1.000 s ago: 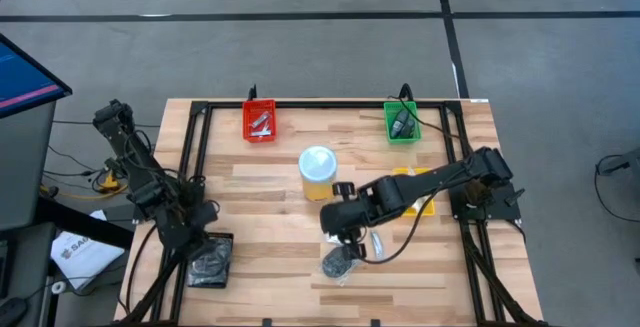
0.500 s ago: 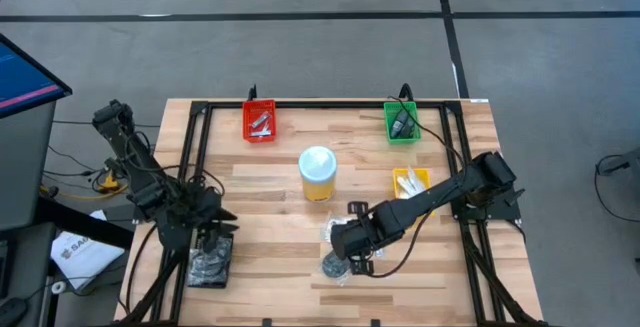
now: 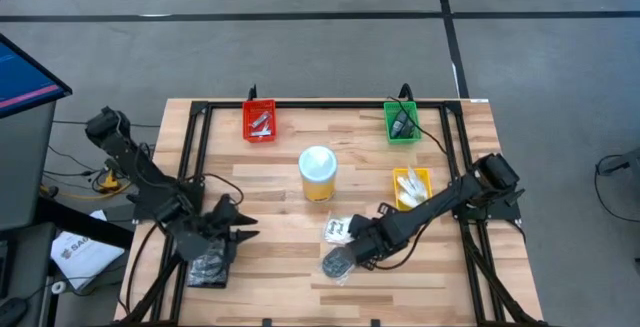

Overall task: Pick & Place Travel size toiletries
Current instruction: Put the silver nail cutter into the red bin

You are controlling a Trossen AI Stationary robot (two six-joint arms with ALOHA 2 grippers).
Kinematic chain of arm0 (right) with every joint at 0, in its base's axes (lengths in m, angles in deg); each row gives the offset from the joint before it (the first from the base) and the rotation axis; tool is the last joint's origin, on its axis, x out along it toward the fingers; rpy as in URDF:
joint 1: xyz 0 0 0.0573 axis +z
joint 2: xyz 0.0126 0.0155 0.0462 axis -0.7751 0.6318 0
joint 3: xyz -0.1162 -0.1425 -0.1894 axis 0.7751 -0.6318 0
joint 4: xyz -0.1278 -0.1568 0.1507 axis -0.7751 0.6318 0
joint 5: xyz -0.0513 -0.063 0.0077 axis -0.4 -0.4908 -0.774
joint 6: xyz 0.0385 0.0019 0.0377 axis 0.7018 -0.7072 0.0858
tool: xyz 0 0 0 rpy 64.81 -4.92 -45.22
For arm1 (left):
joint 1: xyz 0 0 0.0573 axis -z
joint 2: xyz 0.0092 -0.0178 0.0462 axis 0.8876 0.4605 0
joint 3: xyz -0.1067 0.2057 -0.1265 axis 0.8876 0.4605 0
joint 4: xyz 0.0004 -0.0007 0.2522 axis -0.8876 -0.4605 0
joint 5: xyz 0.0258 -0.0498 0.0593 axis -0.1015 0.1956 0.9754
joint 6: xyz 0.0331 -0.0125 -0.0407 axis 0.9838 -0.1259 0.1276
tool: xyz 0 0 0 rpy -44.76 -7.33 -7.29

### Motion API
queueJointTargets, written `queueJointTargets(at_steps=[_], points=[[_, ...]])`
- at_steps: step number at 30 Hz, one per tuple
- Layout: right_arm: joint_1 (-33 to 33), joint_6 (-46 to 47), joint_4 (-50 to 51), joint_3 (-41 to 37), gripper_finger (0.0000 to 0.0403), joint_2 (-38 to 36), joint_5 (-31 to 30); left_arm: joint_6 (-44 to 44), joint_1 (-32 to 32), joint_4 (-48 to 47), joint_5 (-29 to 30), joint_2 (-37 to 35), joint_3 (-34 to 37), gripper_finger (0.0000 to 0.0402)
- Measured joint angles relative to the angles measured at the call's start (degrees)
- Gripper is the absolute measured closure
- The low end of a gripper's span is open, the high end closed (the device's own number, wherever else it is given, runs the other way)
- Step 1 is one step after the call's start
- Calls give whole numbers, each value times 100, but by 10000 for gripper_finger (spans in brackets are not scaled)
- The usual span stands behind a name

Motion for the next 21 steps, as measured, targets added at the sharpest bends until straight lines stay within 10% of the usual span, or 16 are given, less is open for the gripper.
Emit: queueJointTargets(at_steps=[21], points=[[284,1768,-1256,-1145,316,0,-279,1317,-526,1659,5,422,0,254]])
